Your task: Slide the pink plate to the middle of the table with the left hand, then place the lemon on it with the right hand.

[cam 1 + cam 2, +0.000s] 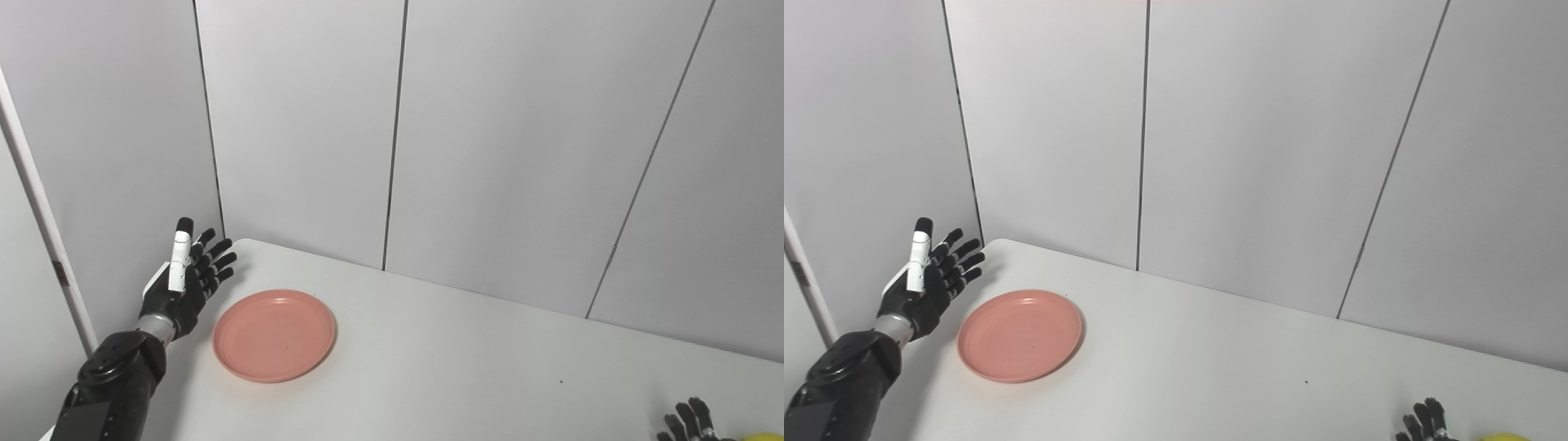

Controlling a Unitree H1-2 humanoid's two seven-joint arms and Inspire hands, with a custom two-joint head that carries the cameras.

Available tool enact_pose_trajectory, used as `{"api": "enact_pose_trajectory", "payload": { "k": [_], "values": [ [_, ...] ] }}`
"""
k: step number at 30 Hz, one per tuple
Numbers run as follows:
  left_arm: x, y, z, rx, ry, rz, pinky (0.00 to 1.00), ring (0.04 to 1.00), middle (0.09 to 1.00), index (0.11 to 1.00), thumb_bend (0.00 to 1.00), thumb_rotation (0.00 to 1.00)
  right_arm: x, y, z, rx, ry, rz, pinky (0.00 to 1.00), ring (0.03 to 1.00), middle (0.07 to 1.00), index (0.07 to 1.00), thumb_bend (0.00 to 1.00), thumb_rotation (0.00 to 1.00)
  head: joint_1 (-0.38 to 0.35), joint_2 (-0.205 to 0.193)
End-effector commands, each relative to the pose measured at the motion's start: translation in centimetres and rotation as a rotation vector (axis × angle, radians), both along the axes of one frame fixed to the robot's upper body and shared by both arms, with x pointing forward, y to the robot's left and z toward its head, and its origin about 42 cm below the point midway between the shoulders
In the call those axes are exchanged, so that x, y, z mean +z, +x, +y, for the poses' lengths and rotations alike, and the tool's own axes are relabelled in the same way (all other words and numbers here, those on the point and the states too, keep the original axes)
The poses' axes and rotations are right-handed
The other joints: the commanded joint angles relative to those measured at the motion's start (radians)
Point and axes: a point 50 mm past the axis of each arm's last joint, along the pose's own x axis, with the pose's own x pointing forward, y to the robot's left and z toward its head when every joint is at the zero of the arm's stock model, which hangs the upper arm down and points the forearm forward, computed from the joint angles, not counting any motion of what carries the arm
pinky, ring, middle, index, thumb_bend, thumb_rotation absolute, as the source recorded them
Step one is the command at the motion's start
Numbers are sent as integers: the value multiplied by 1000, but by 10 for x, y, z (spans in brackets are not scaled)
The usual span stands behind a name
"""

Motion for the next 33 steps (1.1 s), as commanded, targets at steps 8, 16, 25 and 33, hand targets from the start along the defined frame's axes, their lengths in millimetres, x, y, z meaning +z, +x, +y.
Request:
{"api": "enact_pose_trajectory", "payload": {
  "k": [8,16,25,33],
  "values": [
    [23,18,30,39,60,-118,929,922,941,1000,1000,984,-48,-28,-2,-19,23,182,1000,1000,1000,1000,823,1000,-4,5],
    [-2,27,34,120,-25,-133,752,808,852,938,1000,903,-47,-29,-1,-11,21,178,1000,998,1000,1000,822,1000,-8,7],
    [-20,31,29,146,-38,-114,683,760,832,913,1000,868,-46,-30,-2,-5,30,175,1000,1000,1000,1000,835,1000,-11,12],
    [-29,36,23,131,-72,-111,730,776,828,891,1000,842,-45,-31,-1,-8,27,177,1000,1000,1000,1000,814,1000,-14,14]
  ]
}}
